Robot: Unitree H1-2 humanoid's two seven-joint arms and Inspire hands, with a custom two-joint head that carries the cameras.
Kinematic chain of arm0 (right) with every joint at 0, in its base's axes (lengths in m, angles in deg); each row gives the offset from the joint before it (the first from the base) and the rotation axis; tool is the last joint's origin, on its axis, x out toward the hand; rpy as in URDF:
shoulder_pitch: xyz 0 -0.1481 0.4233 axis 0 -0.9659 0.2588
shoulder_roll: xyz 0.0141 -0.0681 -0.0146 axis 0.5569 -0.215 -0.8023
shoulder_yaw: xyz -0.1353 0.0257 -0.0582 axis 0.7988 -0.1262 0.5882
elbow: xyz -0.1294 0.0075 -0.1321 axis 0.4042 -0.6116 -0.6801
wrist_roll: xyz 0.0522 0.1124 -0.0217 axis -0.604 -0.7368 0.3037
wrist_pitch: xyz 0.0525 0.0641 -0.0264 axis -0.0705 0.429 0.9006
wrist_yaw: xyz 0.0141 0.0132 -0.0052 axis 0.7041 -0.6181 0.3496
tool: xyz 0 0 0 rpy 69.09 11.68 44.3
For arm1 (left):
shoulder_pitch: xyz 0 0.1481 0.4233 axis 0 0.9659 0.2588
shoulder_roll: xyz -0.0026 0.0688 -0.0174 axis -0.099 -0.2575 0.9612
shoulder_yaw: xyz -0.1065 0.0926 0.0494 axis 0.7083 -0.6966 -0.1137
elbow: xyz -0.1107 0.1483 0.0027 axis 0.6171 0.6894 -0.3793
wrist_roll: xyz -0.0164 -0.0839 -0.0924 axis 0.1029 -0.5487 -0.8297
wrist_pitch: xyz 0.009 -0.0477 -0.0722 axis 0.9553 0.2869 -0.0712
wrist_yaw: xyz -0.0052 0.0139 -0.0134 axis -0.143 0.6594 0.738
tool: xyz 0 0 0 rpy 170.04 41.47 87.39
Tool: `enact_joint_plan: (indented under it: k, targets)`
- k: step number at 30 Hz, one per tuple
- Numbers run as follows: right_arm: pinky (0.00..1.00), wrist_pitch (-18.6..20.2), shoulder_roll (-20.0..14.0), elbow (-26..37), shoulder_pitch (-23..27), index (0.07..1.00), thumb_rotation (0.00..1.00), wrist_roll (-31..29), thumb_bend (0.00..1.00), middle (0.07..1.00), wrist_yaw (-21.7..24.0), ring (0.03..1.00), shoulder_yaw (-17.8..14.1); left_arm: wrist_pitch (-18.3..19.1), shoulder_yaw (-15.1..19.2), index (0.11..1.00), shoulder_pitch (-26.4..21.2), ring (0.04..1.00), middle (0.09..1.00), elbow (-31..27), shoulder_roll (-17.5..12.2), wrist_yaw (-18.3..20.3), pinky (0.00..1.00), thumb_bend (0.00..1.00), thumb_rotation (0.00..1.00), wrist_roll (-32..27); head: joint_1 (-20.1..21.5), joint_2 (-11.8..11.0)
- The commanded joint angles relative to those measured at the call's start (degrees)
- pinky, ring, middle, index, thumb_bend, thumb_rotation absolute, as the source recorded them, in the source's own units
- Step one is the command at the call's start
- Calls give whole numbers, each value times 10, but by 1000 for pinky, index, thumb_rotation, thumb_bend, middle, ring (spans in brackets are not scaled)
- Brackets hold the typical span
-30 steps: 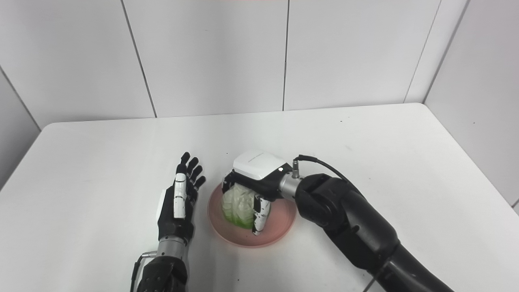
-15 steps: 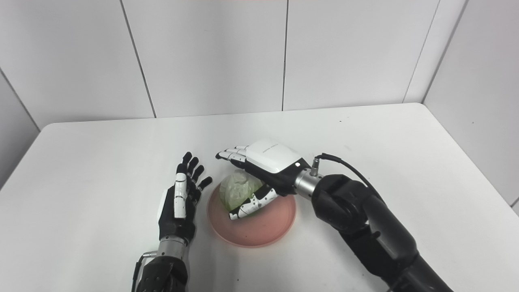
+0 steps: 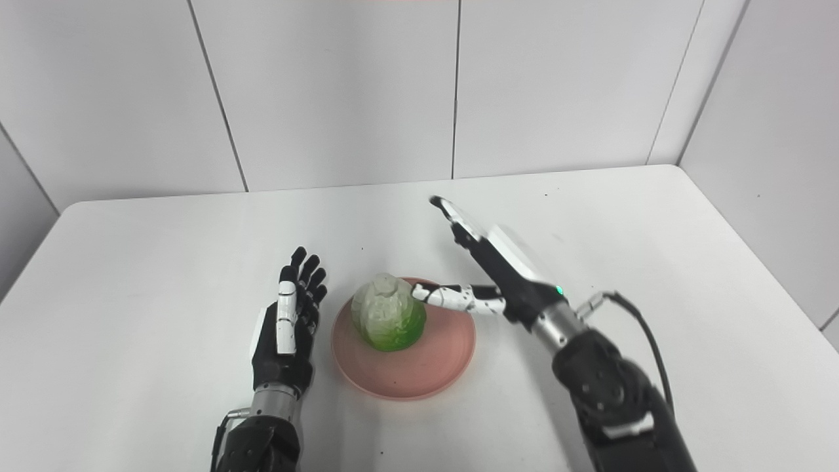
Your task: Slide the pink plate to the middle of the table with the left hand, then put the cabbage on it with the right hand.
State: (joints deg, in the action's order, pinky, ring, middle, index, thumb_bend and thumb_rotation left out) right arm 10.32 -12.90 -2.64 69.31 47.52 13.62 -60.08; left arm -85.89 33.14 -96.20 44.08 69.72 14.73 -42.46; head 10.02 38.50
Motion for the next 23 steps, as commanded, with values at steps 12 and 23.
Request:
enact_joint_plan:
  k: [12,23]
  targets:
    - [1000,29,117,0,-49,1000,779,-144,608,1000,-100,1000,-59,-30,-2,993,-23,1000,1000,3,-31,48,1000,684,1000,-4,6,-7]
    - [1000,-43,163,-68,-47,1000,787,-236,612,1000,-130,1000,-64,-35,3,980,-27,1000,996,21,-40,55,1000,694,1000,1,6,-16]
